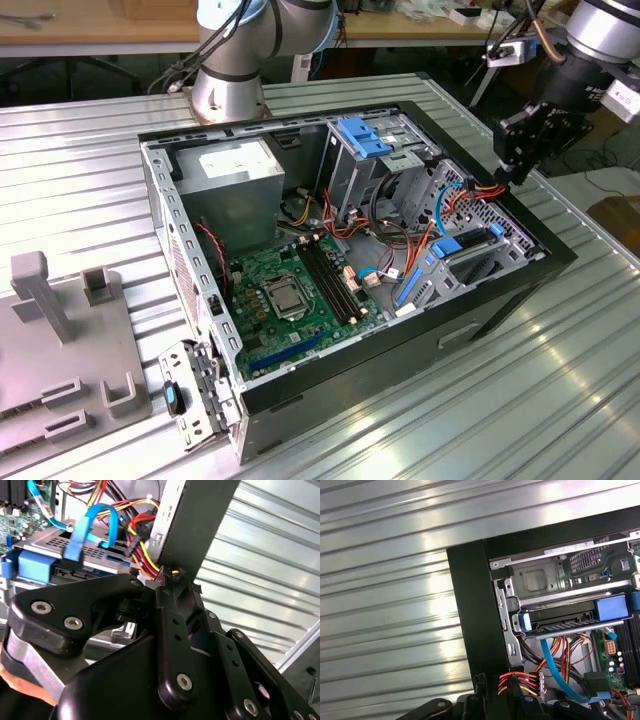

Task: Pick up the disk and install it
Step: 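Insert the first disk wire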

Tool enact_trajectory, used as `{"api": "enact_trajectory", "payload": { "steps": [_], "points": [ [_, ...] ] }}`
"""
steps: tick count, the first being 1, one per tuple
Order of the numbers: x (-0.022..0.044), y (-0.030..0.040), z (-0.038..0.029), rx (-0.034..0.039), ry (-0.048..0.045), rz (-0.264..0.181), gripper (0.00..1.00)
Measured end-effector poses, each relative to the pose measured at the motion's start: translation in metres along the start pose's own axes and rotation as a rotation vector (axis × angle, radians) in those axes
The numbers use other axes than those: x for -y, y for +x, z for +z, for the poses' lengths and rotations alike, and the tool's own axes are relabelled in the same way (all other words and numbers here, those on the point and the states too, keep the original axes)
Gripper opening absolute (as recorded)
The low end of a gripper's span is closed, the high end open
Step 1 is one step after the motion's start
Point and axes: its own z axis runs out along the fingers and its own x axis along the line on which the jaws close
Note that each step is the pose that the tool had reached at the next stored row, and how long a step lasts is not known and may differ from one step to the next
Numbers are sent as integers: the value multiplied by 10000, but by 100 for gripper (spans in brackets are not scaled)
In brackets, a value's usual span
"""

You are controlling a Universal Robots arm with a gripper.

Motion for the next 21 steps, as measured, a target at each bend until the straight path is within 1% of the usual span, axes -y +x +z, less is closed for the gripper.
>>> {"api": "enact_trajectory", "payload": {
  "steps": [1, 4, 7, 9, 10, 13, 17, 21],
  "points": [
    [2, 6, 6, 1, 1, 18, 30],
    [5, -4, 13, -12, -6, 140, 30],
    [7, -5, 22, -35, -29, 562, 30],
    [7, -6, 28, -48, -37, 739, 30],
    [7, -7, 32, -59, -38, 769, 30],
    [2, -27, 39, -128, -33, 789, 30],
    [2, -31, 68, -221, -16, 788, 30],
    [1, -32, 72, -236, -10, 788, 30]
  ]
}}
